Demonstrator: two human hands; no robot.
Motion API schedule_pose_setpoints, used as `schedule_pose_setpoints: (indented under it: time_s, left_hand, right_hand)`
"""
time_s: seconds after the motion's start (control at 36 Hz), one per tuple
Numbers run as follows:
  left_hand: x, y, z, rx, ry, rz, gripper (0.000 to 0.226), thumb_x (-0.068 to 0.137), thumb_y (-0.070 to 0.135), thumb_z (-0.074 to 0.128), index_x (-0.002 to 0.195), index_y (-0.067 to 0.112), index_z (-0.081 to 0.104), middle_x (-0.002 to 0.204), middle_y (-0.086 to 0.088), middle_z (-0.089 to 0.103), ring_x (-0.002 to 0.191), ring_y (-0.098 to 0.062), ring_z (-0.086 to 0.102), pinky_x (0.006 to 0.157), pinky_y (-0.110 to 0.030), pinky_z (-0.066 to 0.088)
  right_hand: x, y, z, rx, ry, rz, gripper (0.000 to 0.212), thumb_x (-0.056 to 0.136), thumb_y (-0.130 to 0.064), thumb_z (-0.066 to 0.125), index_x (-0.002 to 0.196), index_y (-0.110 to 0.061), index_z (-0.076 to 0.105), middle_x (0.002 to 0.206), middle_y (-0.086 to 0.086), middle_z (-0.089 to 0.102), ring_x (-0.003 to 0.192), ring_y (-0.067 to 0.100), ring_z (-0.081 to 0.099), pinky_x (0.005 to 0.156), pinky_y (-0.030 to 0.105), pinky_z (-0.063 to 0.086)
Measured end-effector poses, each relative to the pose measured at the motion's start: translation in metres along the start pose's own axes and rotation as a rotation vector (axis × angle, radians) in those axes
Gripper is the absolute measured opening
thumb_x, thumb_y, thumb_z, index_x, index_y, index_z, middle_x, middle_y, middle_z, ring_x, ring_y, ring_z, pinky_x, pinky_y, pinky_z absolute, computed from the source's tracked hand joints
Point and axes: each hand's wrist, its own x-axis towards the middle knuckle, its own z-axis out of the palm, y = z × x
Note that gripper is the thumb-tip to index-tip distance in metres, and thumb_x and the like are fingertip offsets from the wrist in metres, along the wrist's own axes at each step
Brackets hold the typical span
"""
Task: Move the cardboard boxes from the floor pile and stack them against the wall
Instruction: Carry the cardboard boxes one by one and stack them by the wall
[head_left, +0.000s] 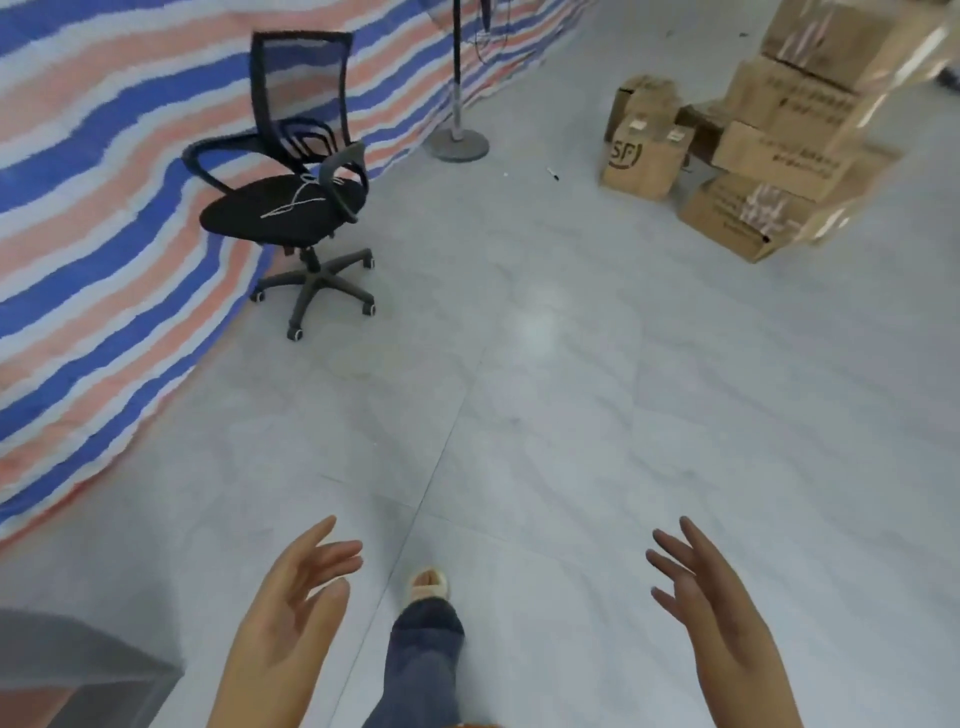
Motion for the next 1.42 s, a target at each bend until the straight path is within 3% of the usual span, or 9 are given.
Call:
schedule_pose_setpoints:
  time_s: [0.19,0.28,0.64,0.72,0.86,1.11,1.25,1.33,1.42]
  left_hand:
    - [0.111,0.028,0.021,-0.008,-0.192,0.112,0.024,0.087,0.040,0.063,0.110,0.046,0.061,0.109,0.010,0.068,0.099,-0.006,0.066,0.088,-0.018,0.051]
    - [0.160,0.042,0.023,0.019,-0.265,0.154,0.042,0.068,0.053,0.057,0.110,0.050,0.059,0.111,0.008,0.068,0.102,-0.008,0.065,0.089,-0.019,0.050]
    - [0.323,0.059,0.088,0.066,-0.540,0.212,0.043,0.068,0.050,0.057,0.110,0.057,0.059,0.114,0.010,0.067,0.106,-0.010,0.064,0.090,-0.017,0.049]
    - [0.349,0.063,0.123,0.053,-0.574,0.218,0.042,0.067,0.050,0.058,0.109,0.057,0.060,0.116,0.010,0.066,0.107,-0.011,0.064,0.092,-0.022,0.050]
    - [0.390,0.077,0.195,0.034,-0.564,0.204,0.057,0.059,0.073,0.068,0.112,0.053,0.060,0.115,0.011,0.066,0.104,-0.010,0.065,0.090,-0.020,0.050]
    - [0.456,0.130,0.354,-0.063,-0.527,0.176,0.034,0.063,0.047,0.060,0.095,0.041,0.069,0.103,0.005,0.072,0.099,-0.013,0.067,0.090,-0.031,0.051]
    - [0.485,0.150,0.431,-0.083,-0.536,0.167,0.030,0.075,0.022,0.057,0.094,0.042,0.069,0.103,0.006,0.072,0.098,-0.011,0.067,0.088,-0.020,0.052]
    - [0.505,0.163,0.466,-0.074,-0.533,0.146,0.023,0.072,0.036,0.062,0.092,0.045,0.069,0.103,0.006,0.072,0.099,-0.012,0.067,0.090,-0.022,0.051]
    - [0.536,0.168,0.497,-0.097,-0.544,0.096,0.035,0.061,0.054,0.074,0.092,0.038,0.073,0.102,0.002,0.072,0.097,-0.016,0.068,0.089,-0.022,0.051]
  right_hand:
    - [0.059,-0.001,0.022,-0.007,0.174,0.008,0.044,0.081,-0.033,0.050,0.109,-0.067,0.055,0.120,-0.021,0.064,0.109,0.003,0.063,0.091,0.037,0.049]
    - [0.089,-0.009,0.036,-0.016,0.223,0.003,0.047,0.082,-0.030,0.049,0.111,-0.066,0.055,0.121,-0.019,0.064,0.109,0.004,0.063,0.091,0.038,0.048]
    - [0.205,-0.024,0.055,-0.099,0.339,0.074,0.044,0.085,-0.036,0.050,0.114,-0.069,0.047,0.120,-0.030,0.060,0.110,-0.003,0.060,0.089,0.026,0.051]
    - [0.233,-0.022,0.045,-0.080,0.399,0.099,0.032,0.085,-0.060,0.054,0.113,-0.072,0.046,0.121,-0.030,0.060,0.110,-0.003,0.061,0.087,0.030,0.054]
    - [0.292,-0.009,0.011,-0.038,0.460,0.098,0.063,0.056,-0.093,0.048,0.115,-0.069,0.048,0.123,-0.026,0.061,0.109,0.002,0.063,0.092,0.039,0.049]
    - [0.427,-0.021,-0.098,0.004,0.487,0.066,0.063,0.058,-0.088,0.057,0.107,-0.048,0.063,0.111,-0.010,0.071,0.104,0.009,0.067,0.088,0.042,0.051]
    - [0.497,-0.024,-0.143,0.028,0.472,0.087,0.024,0.084,-0.054,0.059,0.106,-0.048,0.063,0.110,-0.009,0.071,0.104,0.010,0.067,0.089,0.042,0.050]
    - [0.540,-0.022,-0.162,0.032,0.477,0.097,0.051,0.065,-0.080,0.057,0.107,-0.050,0.062,0.111,-0.009,0.070,0.103,0.010,0.067,0.087,0.040,0.052]
    - [0.583,-0.016,-0.175,0.012,0.466,0.097,0.022,0.083,-0.056,0.060,0.104,-0.053,0.063,0.111,-0.010,0.070,0.102,0.010,0.068,0.087,0.042,0.051]
